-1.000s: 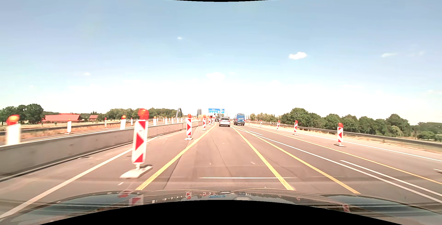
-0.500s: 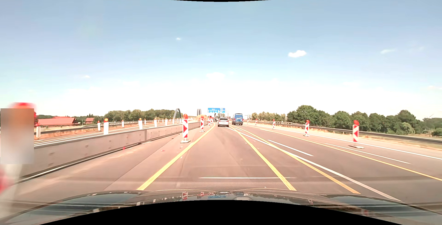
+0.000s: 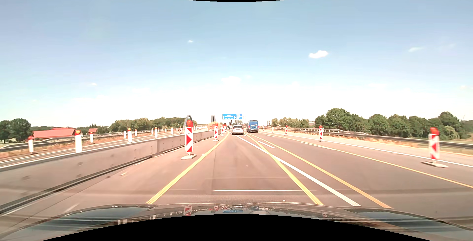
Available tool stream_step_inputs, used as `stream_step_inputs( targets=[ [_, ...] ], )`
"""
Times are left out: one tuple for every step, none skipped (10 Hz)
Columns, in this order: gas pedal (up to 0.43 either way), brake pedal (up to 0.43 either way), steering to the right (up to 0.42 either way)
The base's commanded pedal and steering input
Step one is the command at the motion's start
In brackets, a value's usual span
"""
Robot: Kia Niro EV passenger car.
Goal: Follow the waypoints while adhering to traffic rules and regulations
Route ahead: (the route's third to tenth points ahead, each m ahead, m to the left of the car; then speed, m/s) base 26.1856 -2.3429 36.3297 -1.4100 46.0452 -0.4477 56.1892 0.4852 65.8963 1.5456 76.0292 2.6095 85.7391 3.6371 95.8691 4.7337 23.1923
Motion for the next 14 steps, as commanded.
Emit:
stream_step_inputs(
  targets=[
    [0.339,0.0,-0.008],
    [0.339,0.0,-0.009],
    [0.339,0.0,-0.01],
    [0.331,0.0,-0.012],
    [0.331,0.0,-0.012],
    [0.331,0.0,-0.012],
    [0.331,0.0,-0.015],
    [0.331,0.0,-0.016],
    [0.331,0.0,-0.016],
    [0.331,0.0,-0.016],
    [0.331,0.0,-0.016],
    [0.331,0.0,-0.015],
    [0.331,0.0,-0.015],
    [0.339,0.0,-0.013]
  ],
)
